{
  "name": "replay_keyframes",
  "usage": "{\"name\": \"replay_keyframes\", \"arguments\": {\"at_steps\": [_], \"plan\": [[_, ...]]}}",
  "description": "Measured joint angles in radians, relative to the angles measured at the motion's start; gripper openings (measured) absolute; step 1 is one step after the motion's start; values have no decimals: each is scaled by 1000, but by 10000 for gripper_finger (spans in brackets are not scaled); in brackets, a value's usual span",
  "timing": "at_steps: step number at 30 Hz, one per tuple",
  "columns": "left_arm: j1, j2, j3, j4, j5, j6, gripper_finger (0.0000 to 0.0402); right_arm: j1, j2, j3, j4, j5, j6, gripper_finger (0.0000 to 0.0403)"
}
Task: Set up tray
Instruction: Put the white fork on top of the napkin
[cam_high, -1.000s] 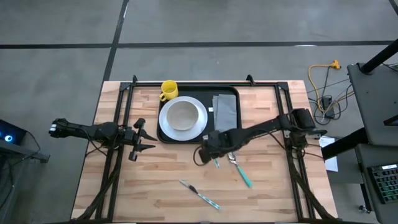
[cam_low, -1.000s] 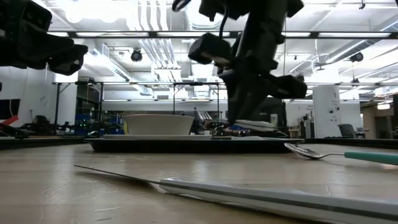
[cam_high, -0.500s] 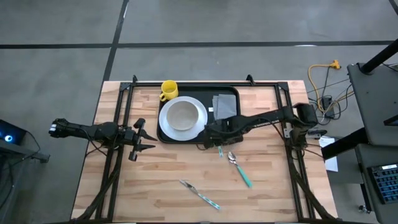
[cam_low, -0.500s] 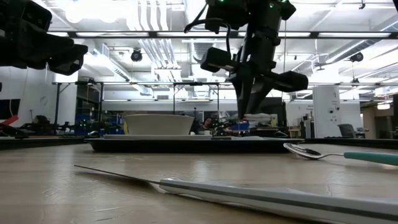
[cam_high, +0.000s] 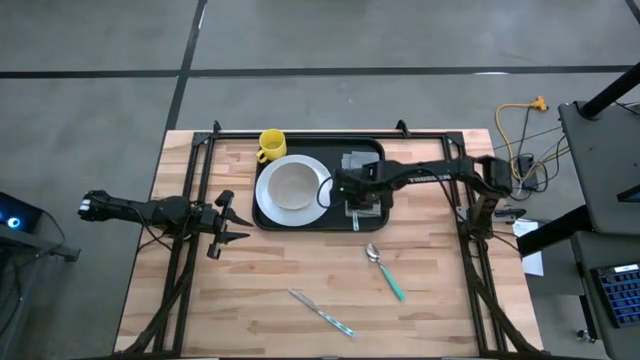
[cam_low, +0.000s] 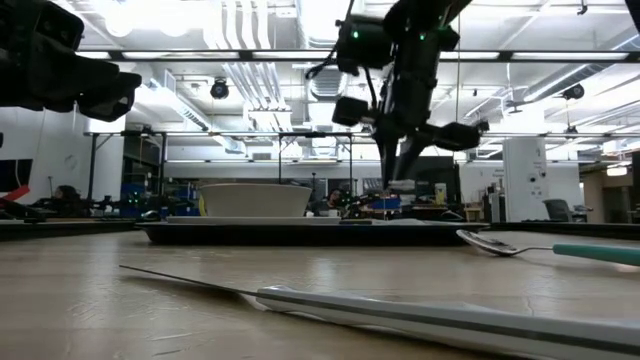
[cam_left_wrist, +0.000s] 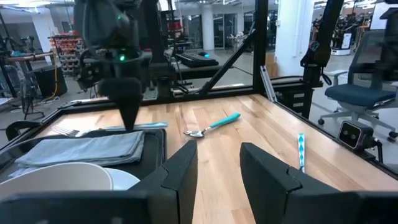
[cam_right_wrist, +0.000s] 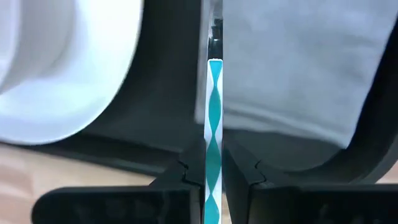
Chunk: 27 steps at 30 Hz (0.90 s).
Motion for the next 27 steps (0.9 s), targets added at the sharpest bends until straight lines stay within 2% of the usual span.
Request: {"name": "replay_keyframes", "arguments": {"at_steps": [17,27], "plan": [[0,0,0,-1,0,0,102,-113,1,-72,15,33,-32,20],[0,1,0,-1,0,0,102,-163,1,-132,119,46,-47,20]]}}
